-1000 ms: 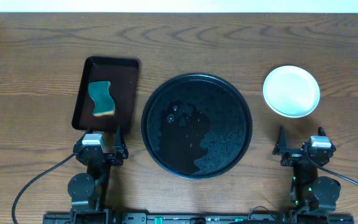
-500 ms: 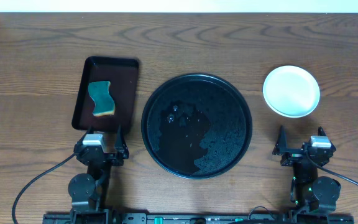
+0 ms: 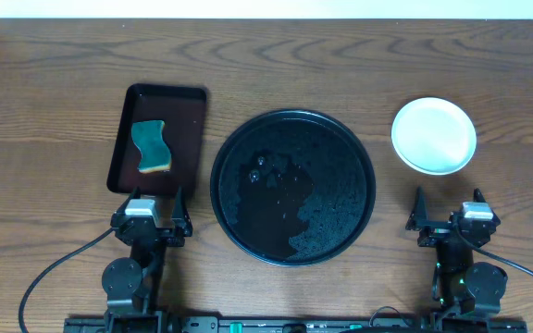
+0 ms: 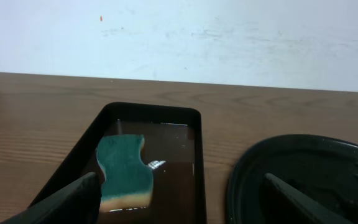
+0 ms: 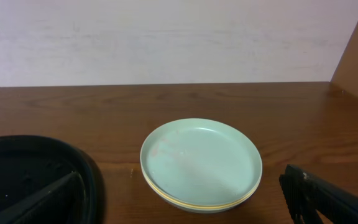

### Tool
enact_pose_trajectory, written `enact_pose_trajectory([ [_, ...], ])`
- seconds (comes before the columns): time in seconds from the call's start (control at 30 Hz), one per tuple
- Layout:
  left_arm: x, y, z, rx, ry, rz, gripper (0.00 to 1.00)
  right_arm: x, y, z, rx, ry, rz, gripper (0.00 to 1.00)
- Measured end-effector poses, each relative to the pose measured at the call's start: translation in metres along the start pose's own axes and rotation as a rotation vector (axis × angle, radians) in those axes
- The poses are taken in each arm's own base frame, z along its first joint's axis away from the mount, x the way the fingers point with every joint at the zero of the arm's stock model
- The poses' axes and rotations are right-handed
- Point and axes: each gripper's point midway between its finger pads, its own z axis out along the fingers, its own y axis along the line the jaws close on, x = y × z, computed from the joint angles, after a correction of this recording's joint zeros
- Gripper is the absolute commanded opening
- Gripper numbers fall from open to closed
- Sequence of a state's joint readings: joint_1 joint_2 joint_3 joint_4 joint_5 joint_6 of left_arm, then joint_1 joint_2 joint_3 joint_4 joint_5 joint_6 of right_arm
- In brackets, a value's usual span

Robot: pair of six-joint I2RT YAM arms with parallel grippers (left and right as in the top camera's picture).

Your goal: Clean dirty plates on tray and stack at the side

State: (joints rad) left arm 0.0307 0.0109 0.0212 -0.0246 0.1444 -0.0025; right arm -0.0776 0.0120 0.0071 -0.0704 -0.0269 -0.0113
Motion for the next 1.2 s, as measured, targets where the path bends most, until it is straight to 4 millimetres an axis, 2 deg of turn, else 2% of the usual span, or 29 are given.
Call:
enact_pose_trajectory([
  [0.37, -0.0001, -0.0008, 0.0, 0.005, 0.0, 0.008, 0.81, -0.0001, 0.0, 0.0, 0.0, 0.0, 0.0, 0.99],
  [0.6, 0.0002, -0.0089, 0.0, 0.04, 0.0, 0.038, 0.81, -0.0001, -0.0001, 0.0, 0.0, 0.0, 0.0, 0.99],
  [1.2, 0.0004, -0.0085, 0.0, 0.038, 0.001, 0.047, 0.81, 0.0, 0.0, 0.0, 0.0, 0.0, 0.0, 0.99],
])
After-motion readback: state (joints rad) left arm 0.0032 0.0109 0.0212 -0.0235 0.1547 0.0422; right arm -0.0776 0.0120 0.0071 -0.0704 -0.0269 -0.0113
